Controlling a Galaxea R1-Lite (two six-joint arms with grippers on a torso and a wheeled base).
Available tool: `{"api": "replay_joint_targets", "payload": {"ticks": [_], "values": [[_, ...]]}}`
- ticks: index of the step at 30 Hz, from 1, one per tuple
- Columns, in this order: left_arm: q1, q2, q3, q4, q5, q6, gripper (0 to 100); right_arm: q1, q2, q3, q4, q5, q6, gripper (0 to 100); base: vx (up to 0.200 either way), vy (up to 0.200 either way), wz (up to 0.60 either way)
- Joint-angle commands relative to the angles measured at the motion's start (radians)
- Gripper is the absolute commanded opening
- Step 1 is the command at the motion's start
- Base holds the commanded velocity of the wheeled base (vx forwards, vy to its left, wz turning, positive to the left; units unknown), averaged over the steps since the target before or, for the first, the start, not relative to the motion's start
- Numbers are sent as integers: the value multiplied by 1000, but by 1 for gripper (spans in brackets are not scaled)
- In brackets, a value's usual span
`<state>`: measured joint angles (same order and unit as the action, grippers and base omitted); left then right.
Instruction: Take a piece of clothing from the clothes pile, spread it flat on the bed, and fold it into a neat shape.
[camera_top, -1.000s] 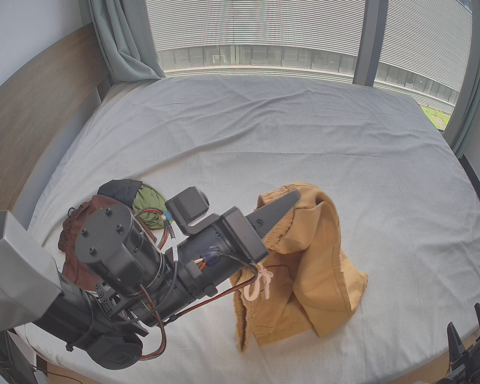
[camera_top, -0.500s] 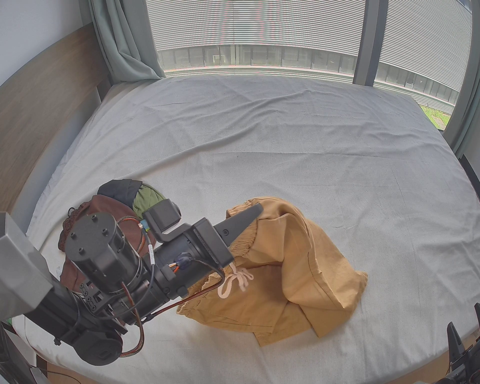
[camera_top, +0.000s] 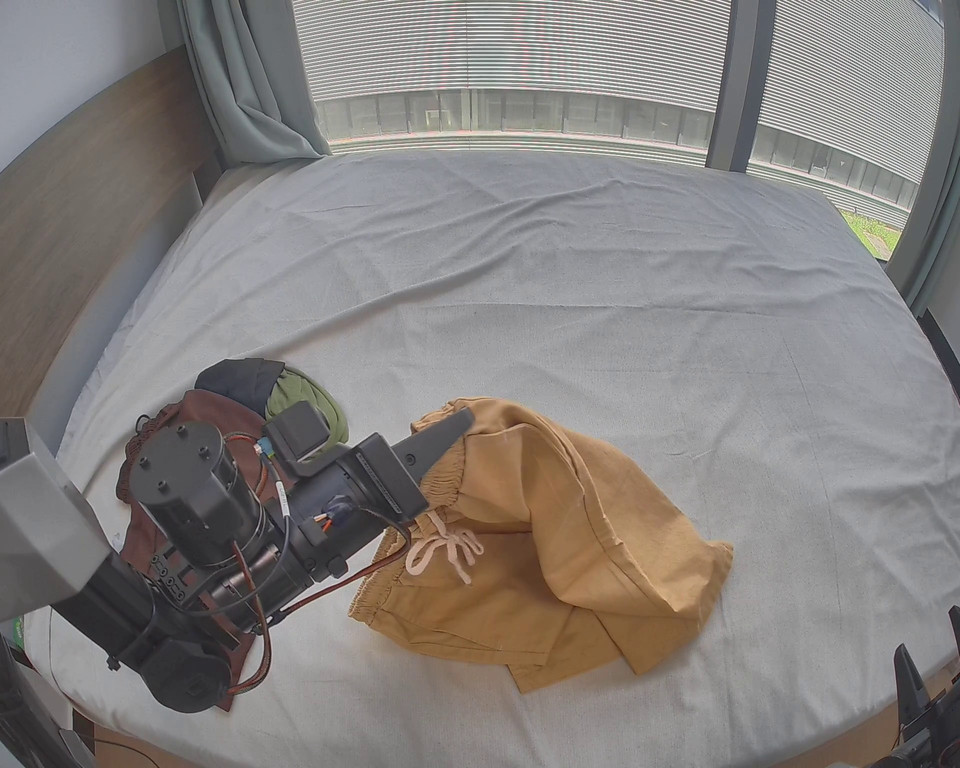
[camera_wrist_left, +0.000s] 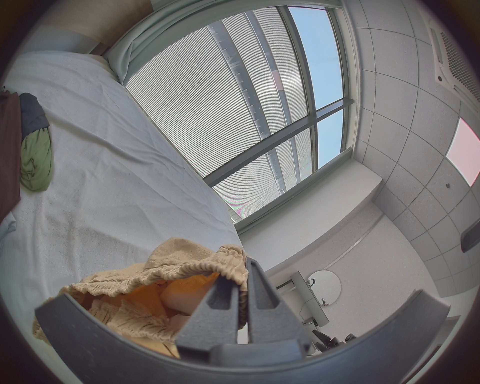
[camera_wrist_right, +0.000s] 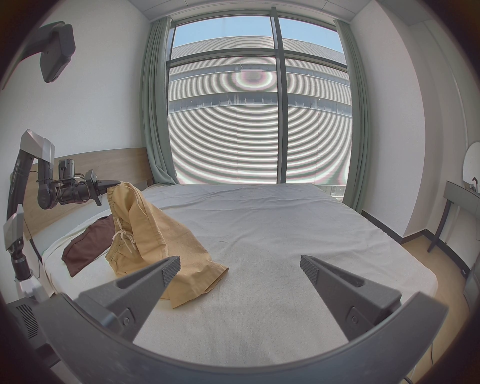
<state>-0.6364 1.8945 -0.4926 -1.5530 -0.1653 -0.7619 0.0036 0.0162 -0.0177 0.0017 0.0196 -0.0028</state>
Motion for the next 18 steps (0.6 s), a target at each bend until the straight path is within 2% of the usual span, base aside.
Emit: {"api": "replay_joint_targets", "payload": {"ticks": [1, 13, 18], "values": [[35, 29, 9, -1, 1, 21, 0, 1, -16, 18, 0, 0, 0, 100, 0, 0, 0], [110, 37, 52, -1, 7, 41, 0, 1, -16, 18, 0, 0, -2, 100, 0, 0, 0], [162, 49, 104, -1, -11, 116, 0, 1, -16, 18, 0, 0, 0, 100, 0, 0, 0]]}}
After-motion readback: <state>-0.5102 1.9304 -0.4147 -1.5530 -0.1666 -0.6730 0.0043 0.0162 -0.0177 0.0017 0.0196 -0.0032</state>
